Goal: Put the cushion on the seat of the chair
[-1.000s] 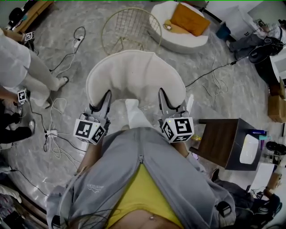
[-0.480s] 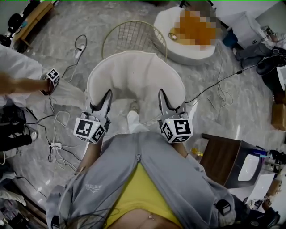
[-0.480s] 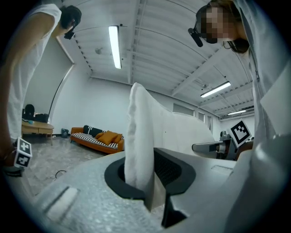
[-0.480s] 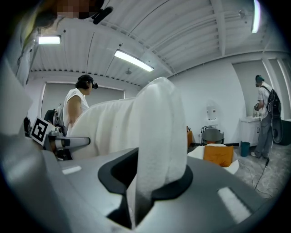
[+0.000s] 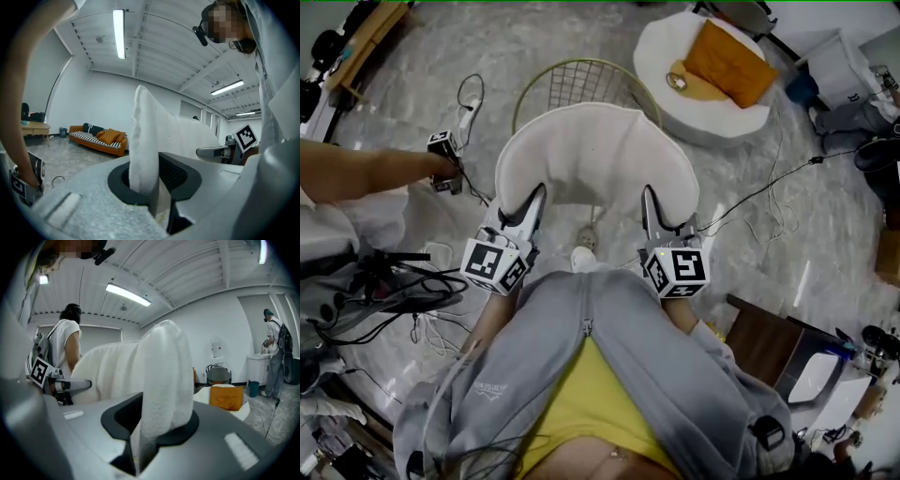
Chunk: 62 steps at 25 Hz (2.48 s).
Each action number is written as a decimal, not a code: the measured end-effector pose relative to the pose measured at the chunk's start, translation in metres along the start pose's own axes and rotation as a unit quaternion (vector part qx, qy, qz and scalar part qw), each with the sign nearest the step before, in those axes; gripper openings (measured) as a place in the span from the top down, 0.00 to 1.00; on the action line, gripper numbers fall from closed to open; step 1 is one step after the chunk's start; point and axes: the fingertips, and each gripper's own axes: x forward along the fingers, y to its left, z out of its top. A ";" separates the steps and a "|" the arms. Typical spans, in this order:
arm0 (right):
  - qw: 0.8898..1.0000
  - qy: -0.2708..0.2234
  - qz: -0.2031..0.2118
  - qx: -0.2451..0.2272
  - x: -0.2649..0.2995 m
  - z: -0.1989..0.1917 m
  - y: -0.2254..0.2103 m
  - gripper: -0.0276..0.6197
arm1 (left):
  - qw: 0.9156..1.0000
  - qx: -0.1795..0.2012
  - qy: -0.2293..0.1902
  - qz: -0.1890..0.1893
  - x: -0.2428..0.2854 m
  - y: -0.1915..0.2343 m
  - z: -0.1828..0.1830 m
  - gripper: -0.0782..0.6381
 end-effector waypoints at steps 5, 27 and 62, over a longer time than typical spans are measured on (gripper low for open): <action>1.000 0.000 -0.019 0.008 0.013 -0.010 -0.006 0.83 | 1.000 0.000 0.008 -0.020 0.019 0.015 -0.009 0.80; 0.987 -0.073 -0.088 0.113 -0.310 -0.179 0.056 0.83 | 0.985 0.101 0.081 -0.114 -0.176 -0.206 -0.117 0.80; 0.965 0.138 -0.114 0.193 0.038 -0.392 -0.004 0.66 | 0.951 -0.024 0.296 -0.081 0.016 0.107 -0.333 0.74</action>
